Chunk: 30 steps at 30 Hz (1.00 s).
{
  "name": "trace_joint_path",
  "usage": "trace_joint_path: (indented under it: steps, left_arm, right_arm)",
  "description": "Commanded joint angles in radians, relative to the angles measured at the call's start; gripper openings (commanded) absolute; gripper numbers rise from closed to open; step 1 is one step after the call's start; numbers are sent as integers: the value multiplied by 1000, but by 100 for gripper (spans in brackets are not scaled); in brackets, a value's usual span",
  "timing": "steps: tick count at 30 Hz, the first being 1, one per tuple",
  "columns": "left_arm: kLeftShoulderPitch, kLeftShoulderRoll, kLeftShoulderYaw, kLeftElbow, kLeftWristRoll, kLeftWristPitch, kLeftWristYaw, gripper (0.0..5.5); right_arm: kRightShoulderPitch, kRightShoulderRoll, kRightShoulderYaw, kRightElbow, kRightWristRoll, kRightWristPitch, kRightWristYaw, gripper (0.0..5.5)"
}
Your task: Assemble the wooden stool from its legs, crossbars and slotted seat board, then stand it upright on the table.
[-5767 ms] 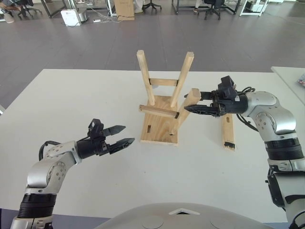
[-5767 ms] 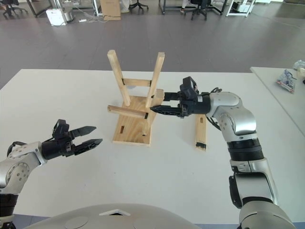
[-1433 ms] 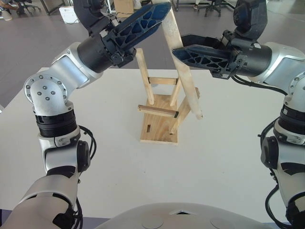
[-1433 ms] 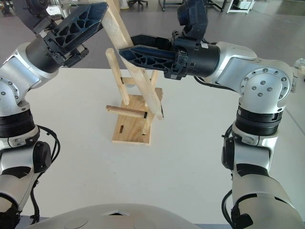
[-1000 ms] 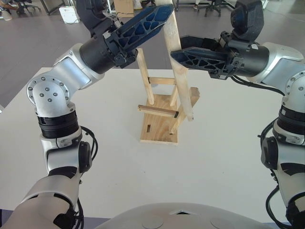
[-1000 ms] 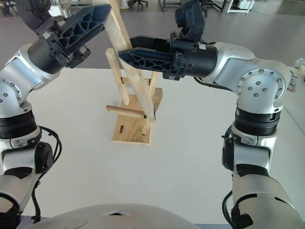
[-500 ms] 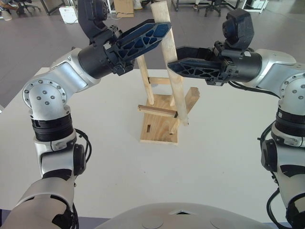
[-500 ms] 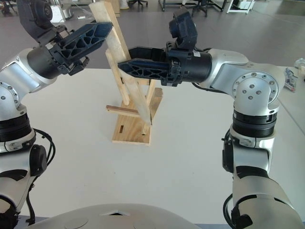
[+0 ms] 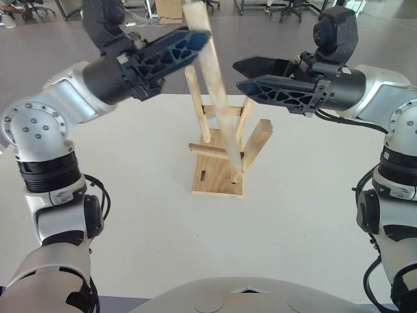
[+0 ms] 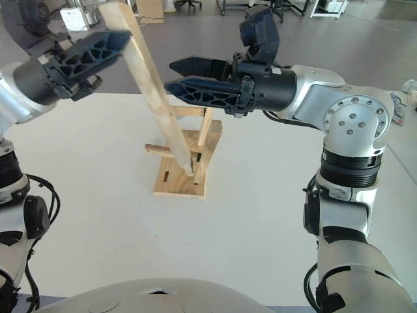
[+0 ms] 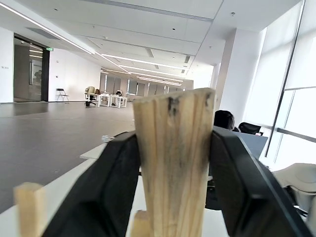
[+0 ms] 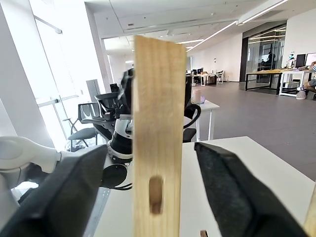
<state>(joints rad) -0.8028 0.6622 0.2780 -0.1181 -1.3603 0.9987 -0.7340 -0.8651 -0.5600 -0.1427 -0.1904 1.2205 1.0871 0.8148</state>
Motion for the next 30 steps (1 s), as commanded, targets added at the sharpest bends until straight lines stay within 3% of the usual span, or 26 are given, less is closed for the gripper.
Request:
trace_joint_path:
  steps: [1, 3, 8, 14, 17, 23, 30]
  left_arm:
    - [-56, 158, 78, 97, 51, 7, -83, 206]
    - [-88, 235, 108, 179, 101, -24, -144, 206]
    - [-63, 341, 50, 336, 392, -265, -342, 206]
    - [143, 253, -16, 386, 686, -631, -397, 206]
    - [284, 133, 30, 481, 695, -882, -564, 206]
    - [401, 59, 28, 466, 644, -921, -779, 206]
    - [456, -4, 7, 432, 620, -933, -875, 206]
  right_arm:
    - [-38, 13, -31, -7, 16, -16, -50, 412]
    - [-37, 13, -37, -1, 1, -30, -71, 439]
    - [-32, 13, -33, 6, -23, -48, -81, 439]
    - [-32, 13, -25, 19, -58, -61, -76, 439]
    - [-23, 16, -25, 16, -69, -64, -77, 439]
    - [-10, 17, -11, 6, -100, -72, -74, 439]
    - [17, 17, 3, 0, -136, -93, -63, 439]
